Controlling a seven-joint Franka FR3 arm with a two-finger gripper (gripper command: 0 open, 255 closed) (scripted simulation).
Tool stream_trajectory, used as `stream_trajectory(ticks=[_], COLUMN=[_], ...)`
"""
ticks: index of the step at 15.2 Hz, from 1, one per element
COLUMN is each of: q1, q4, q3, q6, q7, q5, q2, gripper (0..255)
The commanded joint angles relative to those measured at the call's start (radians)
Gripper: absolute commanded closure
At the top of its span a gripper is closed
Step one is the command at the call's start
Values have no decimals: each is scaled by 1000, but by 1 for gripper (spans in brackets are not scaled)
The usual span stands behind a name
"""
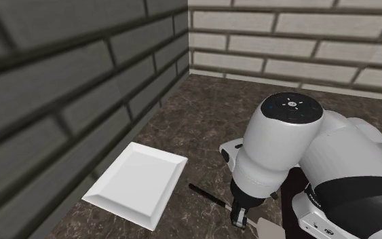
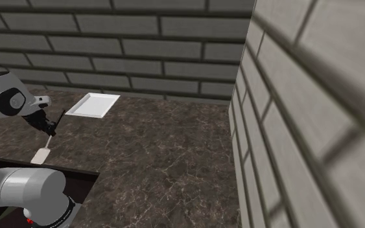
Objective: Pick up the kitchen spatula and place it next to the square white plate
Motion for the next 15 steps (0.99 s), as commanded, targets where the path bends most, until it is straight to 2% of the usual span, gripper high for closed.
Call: stream_trajectory(ticks=[1, 6, 13, 14, 15], q1=[0, -4, -4, -4, -4], q4=[-16, -52, -52, -52, -52], q3=[12, 39, 39, 39, 39], q6=[36, 124, 124, 124, 124], q7=[3, 7, 7, 7, 7], q5=[6, 16, 16, 16, 16], q2=[19, 72, 72, 72, 72], gripper=[255, 255, 255, 0, 0])
